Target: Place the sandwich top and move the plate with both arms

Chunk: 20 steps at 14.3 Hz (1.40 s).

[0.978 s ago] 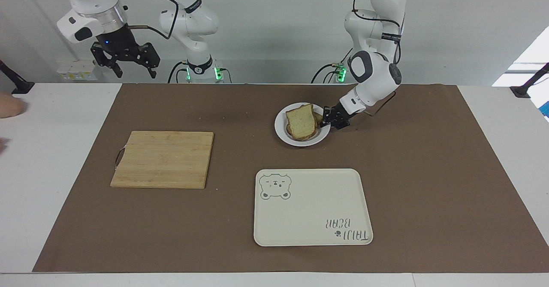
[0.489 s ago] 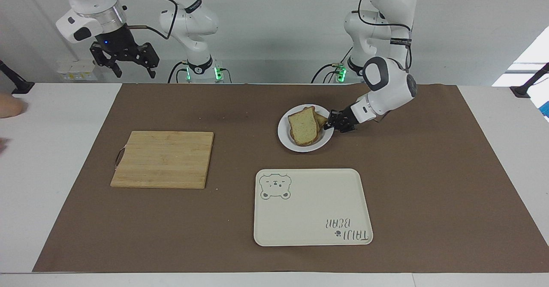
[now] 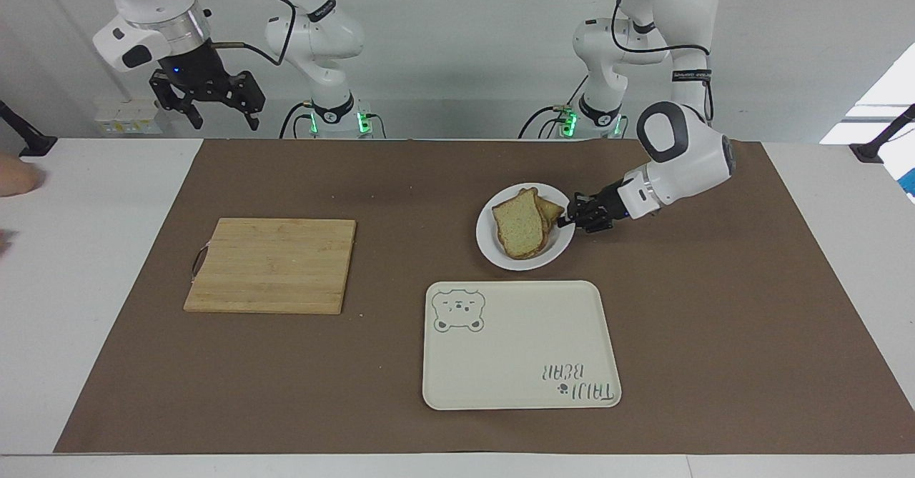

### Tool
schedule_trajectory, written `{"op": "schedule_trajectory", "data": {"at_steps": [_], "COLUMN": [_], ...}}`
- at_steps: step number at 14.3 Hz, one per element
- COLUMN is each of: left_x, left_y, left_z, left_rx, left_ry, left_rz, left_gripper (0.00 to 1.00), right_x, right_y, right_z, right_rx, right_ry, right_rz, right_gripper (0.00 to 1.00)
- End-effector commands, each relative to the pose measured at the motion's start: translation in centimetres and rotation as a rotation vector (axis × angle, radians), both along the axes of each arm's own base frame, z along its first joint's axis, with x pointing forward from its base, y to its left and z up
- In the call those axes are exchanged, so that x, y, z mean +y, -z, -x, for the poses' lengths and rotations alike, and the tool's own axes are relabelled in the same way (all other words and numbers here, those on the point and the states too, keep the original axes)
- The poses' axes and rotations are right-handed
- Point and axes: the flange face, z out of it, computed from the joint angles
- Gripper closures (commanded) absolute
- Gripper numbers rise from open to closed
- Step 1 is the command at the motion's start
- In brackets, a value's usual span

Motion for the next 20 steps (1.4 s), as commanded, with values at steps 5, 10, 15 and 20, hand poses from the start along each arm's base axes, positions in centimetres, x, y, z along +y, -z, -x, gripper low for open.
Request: {"op": "schedule_trajectory", "data": {"at_steps": [5, 10, 15, 20], "left_x": [0.3, 0.1, -1.8, -3.4], "left_y": [-2.4, -3.1, -3.0, 1.3], "left_z": [-5.0, -8.7, -13.3, -17.3], "left_rx": [-0.044, -0.059, -0.060, -0.084], "left_ry": [-0.075, -0.160, -0.187, -0.191], "left_rz": [0.108, 0.111, 0.119, 0.104], "left_gripper": [1.00, 1.00, 1.00, 1.00], "right_x": [-0.2, -0.2, -0.1, -0.5], "right_y": [-0.3, -0.2, -0.1, 0.0], "right_z": [0.3, 0.3, 0.4, -0.1], "right_rx": [0.009, 0.010, 0.023, -0.017], "right_ry": [-0.014, -0.016, -0.017, -0.005], "right_rz": [-0.021, -0.021, -0.023, -0.023], "right_gripper": [0.00, 0.00, 0.00, 0.00]}}
